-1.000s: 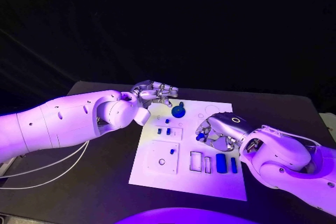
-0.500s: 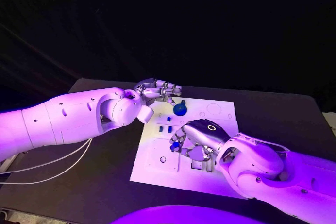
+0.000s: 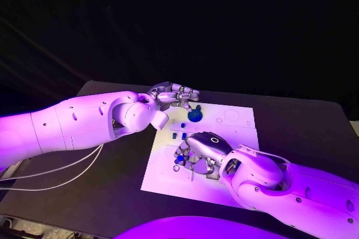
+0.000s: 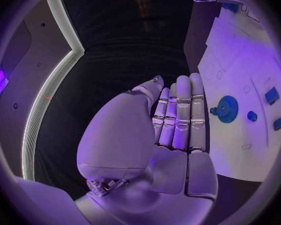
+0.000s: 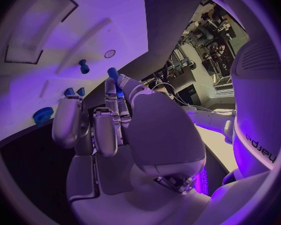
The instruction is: Assemble the parts on the task board
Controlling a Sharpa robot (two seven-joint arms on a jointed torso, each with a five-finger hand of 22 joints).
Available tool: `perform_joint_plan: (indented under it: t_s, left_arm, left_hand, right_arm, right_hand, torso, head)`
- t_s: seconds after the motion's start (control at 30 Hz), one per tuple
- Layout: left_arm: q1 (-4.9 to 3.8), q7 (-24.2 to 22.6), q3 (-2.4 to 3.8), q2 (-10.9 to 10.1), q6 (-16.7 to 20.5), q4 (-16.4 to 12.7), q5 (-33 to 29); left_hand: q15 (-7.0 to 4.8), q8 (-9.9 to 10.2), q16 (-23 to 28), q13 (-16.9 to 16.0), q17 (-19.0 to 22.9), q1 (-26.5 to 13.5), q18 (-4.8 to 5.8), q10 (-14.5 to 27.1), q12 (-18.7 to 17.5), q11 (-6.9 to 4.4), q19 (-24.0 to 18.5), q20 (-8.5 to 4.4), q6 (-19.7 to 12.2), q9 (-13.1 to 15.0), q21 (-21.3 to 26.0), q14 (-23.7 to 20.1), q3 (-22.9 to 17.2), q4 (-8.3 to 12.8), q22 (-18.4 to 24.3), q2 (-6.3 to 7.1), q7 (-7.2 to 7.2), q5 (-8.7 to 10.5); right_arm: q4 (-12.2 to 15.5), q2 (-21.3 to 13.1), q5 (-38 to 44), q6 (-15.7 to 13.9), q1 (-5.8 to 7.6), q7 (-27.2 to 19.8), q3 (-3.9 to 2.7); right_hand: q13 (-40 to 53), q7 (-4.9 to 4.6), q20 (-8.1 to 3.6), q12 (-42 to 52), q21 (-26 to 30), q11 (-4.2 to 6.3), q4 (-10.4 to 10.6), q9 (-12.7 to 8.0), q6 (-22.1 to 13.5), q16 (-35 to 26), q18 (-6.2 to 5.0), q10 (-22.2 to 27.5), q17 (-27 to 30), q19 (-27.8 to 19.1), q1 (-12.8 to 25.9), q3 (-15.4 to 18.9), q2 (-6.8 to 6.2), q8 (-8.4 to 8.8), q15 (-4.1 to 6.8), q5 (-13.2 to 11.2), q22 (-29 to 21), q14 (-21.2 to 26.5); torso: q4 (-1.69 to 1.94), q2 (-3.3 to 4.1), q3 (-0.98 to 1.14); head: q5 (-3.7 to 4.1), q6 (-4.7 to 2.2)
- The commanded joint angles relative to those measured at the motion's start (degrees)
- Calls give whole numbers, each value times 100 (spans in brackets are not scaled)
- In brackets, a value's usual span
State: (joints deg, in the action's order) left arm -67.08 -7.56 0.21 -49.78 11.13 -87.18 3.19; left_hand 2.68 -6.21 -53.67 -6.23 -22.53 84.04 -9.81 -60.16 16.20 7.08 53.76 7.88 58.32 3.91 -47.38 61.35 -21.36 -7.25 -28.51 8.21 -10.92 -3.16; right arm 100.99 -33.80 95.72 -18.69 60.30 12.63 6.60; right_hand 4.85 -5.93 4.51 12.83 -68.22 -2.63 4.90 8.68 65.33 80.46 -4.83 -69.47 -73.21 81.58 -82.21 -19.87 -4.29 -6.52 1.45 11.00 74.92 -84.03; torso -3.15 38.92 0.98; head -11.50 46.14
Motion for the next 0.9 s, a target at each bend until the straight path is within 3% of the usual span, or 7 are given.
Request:
perform_joint_plan:
  t_s: [0.03, 0.9]
  left_arm:
    - [-7, -5, 3, 15, -118, -7, -14]
    - [-7, 1, 3, 52, -134, 7, -10]
  left_hand:
    - [13, -30, 23, -5, 9, 2, -73, 45, 40, -6, 23, 22, -25, -2, 31, -40, 38, -8, 5, -43, 7, -17]
    - [13, -30, 23, -5, 9, 2, -73, 45, 40, -6, 23, 22, -25, -2, 31, -40, 38, -8, 5, -43, 7, -17]
  right_arm:
    - [-81, 43, -45, 42, -44, -128, 6]
    - [-411, 199, -145, 154, -179, -239, 62]
  right_hand:
    - [-6, -22, -13, -20, 12, 3, -1, 193, 99, 29, 57, -46, 0, 26, 37, -35, 19, -134, 22, 38, 751, -283]
    - [-11, -35, -10, -53, 20, -4, -46, 214, 94, 30, 56, -68, 4, 23, 47, -96, 0, -141, 18, 124, 758, -282]
  torso:
    - [-3, 0, 7]
    - [-3, 1, 5]
  head:
    - [-29, 21]
    - [-109, 103]
